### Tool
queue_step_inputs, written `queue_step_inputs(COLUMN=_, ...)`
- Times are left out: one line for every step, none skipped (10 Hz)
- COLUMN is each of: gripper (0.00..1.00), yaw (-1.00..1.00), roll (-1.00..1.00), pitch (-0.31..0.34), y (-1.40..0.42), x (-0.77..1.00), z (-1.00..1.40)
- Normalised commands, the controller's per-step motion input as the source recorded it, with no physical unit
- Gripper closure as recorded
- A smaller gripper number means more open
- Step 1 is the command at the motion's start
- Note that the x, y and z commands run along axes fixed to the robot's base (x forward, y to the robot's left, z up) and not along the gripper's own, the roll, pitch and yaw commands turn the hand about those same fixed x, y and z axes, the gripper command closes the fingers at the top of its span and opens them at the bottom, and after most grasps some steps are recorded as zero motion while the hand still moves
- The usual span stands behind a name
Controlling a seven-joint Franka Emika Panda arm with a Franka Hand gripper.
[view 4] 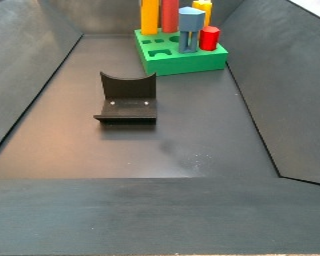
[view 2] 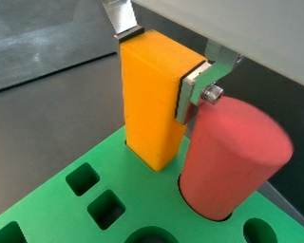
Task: Pick up the rectangle object. Move up. Place the rectangle object on the fixture. Regrasp the rectangle object. Move to above the board. Insert the rectangle object.
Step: Insert the rectangle object.
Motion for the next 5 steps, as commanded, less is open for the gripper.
queue_step_inputs(gripper=1.0, yaw=-0.12, roll=0.28, pitch=0.261, y=-0.11, x=0.68, z=-0.5)
queue_step_inputs(gripper=1.0, yaw=-0.32, roll=0.12, pitch=0.11, y=-0.05, x=0.65, z=-0.89)
queue_step_inputs(gripper=1.0, yaw=-0.2, roll=-0.05, pitch=0.0, y=0.01, x=0.0, z=-0.13)
queue_step_inputs(gripper=1.0, yaw=0.0, roll=-0.01, pitch=-0.009, y=0.0, x=0.0, z=0.0)
queue_step_inputs(gripper=1.0, yaw=0.0, roll=0.0, pitch=0.0, y=0.0, x=0.0, z=0.0)
